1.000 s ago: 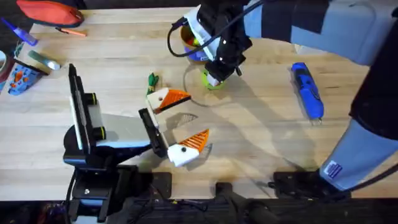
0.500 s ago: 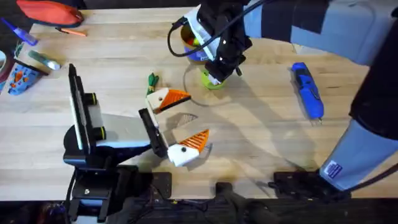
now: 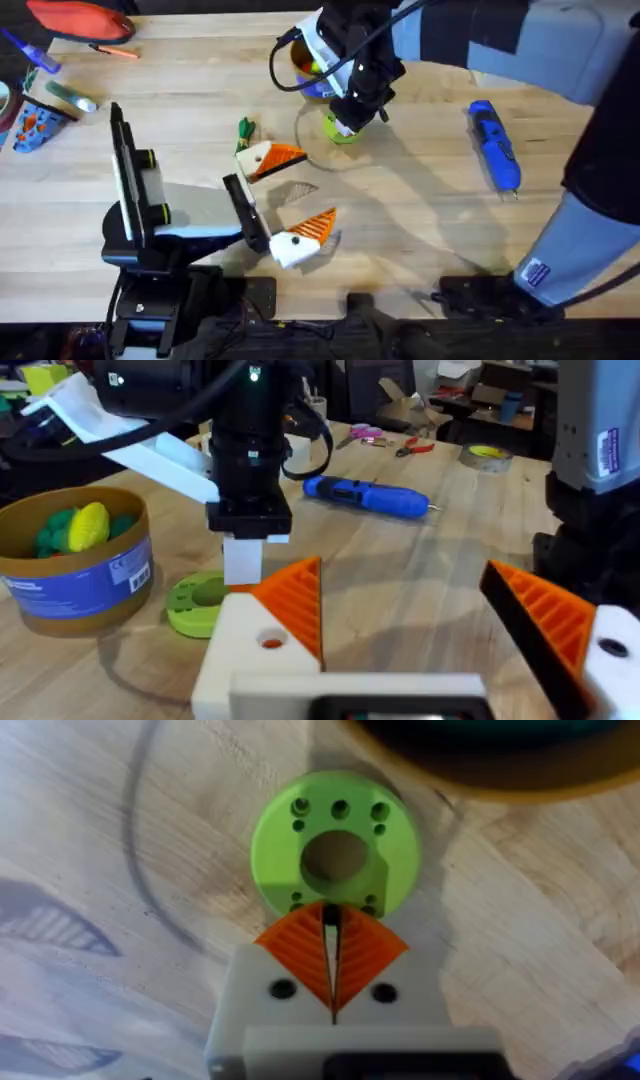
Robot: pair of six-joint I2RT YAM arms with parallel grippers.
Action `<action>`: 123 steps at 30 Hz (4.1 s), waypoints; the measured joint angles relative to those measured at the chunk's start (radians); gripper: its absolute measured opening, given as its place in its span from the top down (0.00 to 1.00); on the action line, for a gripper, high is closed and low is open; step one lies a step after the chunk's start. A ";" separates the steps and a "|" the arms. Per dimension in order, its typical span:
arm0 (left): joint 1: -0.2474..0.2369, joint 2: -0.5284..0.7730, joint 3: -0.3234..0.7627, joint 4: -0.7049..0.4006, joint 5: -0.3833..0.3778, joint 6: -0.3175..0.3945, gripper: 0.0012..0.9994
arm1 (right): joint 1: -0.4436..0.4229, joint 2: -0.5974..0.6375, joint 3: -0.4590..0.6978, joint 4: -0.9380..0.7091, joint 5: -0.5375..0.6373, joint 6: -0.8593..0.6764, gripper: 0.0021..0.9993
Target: Pick up the gripper from the table and insert it into the empty holder that is missing its gripper. Then pick up a screw, insert it into the mounting hole, and use the screwdriver to tighten it. Finally, clean up the table by picking up the vegetable and placing it into the bucket.
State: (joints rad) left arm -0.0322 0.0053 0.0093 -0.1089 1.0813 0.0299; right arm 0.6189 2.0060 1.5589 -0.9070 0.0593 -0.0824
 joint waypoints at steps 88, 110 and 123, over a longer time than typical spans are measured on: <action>0.000 0.000 0.000 0.000 0.000 0.000 0.01 | 0.070 -0.402 0.367 -0.490 0.000 -0.038 1.00; 0.000 0.000 0.000 0.000 0.000 0.000 0.01 | 0.230 -0.216 0.654 -0.638 0.000 -0.109 1.00; 0.000 0.000 0.000 0.000 0.000 0.000 0.01 | 0.371 -0.108 0.750 -0.611 0.000 -0.197 1.00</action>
State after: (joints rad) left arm -0.0322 0.0052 0.0093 -0.1086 1.0813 0.0303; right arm 0.9899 1.8981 2.3089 -1.5176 0.0593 -0.2796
